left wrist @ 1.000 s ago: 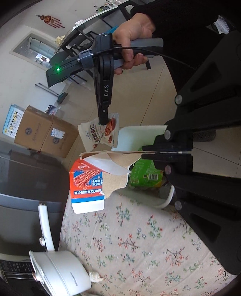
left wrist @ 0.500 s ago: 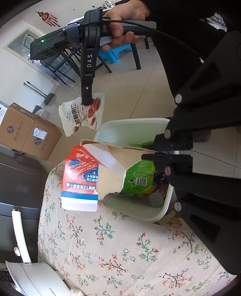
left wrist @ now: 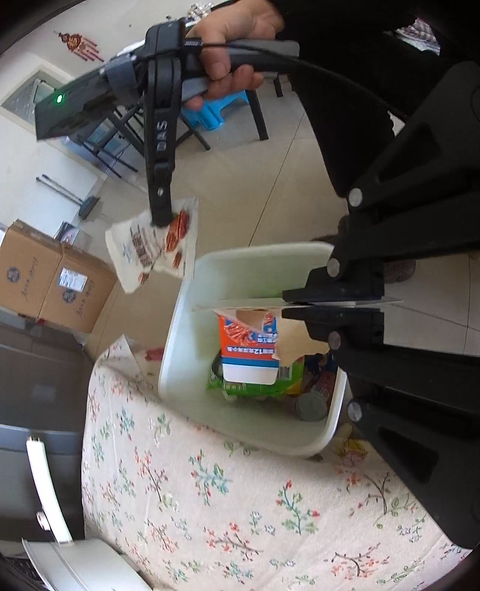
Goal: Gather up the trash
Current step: 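Carry the orange box and nut pouch over the white bin and release both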
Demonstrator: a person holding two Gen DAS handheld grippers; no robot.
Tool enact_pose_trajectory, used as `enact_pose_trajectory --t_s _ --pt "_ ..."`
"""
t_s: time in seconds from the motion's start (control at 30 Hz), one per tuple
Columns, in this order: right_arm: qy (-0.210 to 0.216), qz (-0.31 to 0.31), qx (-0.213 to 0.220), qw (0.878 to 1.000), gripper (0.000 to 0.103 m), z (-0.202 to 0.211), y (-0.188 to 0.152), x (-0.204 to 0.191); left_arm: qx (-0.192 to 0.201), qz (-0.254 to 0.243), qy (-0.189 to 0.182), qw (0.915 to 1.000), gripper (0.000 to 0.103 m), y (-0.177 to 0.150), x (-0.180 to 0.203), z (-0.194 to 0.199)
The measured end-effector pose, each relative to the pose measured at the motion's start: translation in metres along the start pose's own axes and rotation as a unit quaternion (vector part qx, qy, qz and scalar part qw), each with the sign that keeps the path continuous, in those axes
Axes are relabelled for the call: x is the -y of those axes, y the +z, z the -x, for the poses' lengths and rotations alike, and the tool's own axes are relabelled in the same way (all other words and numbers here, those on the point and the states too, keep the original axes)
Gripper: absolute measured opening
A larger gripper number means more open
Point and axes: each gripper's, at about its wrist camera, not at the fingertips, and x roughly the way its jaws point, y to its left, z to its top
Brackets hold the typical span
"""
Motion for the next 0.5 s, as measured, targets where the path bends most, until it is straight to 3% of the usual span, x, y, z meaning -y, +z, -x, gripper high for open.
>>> enact_pose_trajectory --t_s 0.2,0.27,0.33,0.4,0.5 --pt "0.001 0.005 -0.002 1.000 0.004 -0.001 0.001 -0.005 0.006 0.009 0.034 0.9994 0.003 0.001 -0.012 0.001" --pt "0.002 0.007 -0.002 1.000 0.004 -0.001 0.001 -0.007 0.009 0.012 0.051 0.9986 0.011 0.001 -0.014 0.005" --pt "0.003 0.009 -0.003 1.000 0.004 -0.001 0.002 -0.008 0.015 0.012 0.068 0.9975 0.041 0.000 -0.016 0.010" --pt "0.003 0.011 -0.004 1.000 0.004 -0.002 0.002 -0.009 0.024 0.012 0.089 0.9957 0.056 -0.001 -0.019 0.017" --pt "0.003 0.015 -0.007 1.000 0.004 -0.004 0.002 -0.012 0.026 0.016 0.107 0.9938 0.062 -0.002 -0.023 0.023"
